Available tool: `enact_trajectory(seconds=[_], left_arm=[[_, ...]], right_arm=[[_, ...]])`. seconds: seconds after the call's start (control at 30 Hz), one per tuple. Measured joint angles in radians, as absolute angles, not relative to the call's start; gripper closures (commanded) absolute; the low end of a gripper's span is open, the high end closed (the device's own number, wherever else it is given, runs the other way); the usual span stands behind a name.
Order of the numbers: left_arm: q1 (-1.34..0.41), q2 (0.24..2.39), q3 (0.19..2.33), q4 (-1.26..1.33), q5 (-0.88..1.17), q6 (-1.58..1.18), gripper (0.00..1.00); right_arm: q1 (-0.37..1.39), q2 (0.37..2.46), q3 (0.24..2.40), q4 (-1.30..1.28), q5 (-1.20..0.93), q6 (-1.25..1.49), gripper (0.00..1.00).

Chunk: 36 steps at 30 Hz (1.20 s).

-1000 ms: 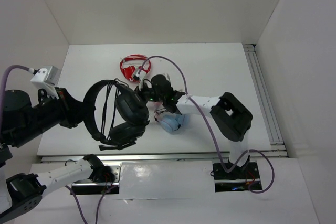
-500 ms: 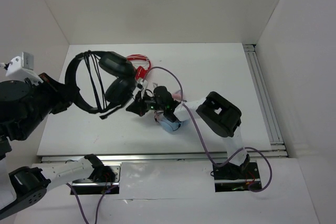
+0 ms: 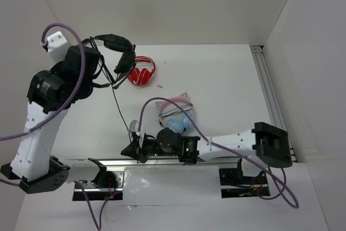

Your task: Wrap the headphones

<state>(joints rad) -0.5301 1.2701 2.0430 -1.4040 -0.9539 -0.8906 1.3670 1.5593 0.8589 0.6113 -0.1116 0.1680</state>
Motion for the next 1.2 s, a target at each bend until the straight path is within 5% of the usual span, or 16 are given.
enact_trajectory(seconds=[0.27,0.6,0.93,1.2], left_arm=[[-0.434,1.200,1.579,-1.334,-0.909,-0.889,1.00],[-0.437,1.046,1.143,-1.084,-0.469,-0.583,1.00],[-0.650,1.000,1.187,-1.036,-0.197,-0.447,1.00],[-0.726,0.945,1.357,-0.994,-0.256,-0.497,1.00]], right_arm=[[1.546,1.359,1.116,0.202,0.175,0.055,1.00],[1.510,1.387,1.490,-0.467,0.501,-0.091,1.00],[1.320,1.395,1.559,-0.604,0.736,-0.248,1.00],[0.905,1.483,1.547,-0.580,0.397,-0.297,1.00]])
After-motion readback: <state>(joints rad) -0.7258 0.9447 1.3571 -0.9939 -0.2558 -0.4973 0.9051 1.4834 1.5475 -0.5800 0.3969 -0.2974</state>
